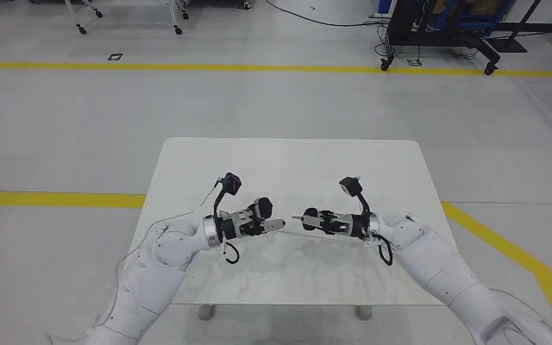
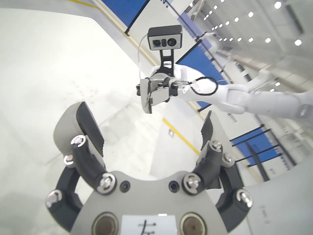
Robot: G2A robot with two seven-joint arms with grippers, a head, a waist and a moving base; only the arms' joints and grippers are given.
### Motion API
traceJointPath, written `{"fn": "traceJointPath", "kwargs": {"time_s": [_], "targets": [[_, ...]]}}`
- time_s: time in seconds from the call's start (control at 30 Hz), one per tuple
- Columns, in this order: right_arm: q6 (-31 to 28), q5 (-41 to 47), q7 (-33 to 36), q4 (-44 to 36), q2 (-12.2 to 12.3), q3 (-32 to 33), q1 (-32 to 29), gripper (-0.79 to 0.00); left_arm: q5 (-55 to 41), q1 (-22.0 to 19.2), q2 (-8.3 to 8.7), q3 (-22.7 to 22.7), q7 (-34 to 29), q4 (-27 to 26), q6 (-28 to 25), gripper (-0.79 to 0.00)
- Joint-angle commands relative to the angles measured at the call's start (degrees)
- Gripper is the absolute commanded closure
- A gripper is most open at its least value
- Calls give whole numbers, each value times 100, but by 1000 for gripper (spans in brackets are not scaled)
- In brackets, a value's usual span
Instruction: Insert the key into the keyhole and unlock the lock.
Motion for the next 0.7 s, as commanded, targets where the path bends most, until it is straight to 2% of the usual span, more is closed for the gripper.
{"fn": "traceJointPath", "kwargs": {"time_s": [0.0,0.07,0.13,0.23,0.57,0.67], "targets": [[0,0,0,0,0,0,0,0,983,-86,61,-206,24,-130,-214,-785],[0,0,0,0,0,0,0,0,1811,-225,130,-299,-205,-301,-741,-785],[0,0,0,0,0,0,0,0,2870,-369,199,-256,-508,-540,-1650,-785],[0,0,0,0,0,0,0,0,3043,-515,265,-20,-567,-638,-1672,-785],[0,0,0,0,0,0,0,0,3043,-515,265,-20,-567,-638,-1672,-785],[0,0,0,0,0,0,0,0,3477,-379,290,-89,-406,-680,-1399,-785]]}}
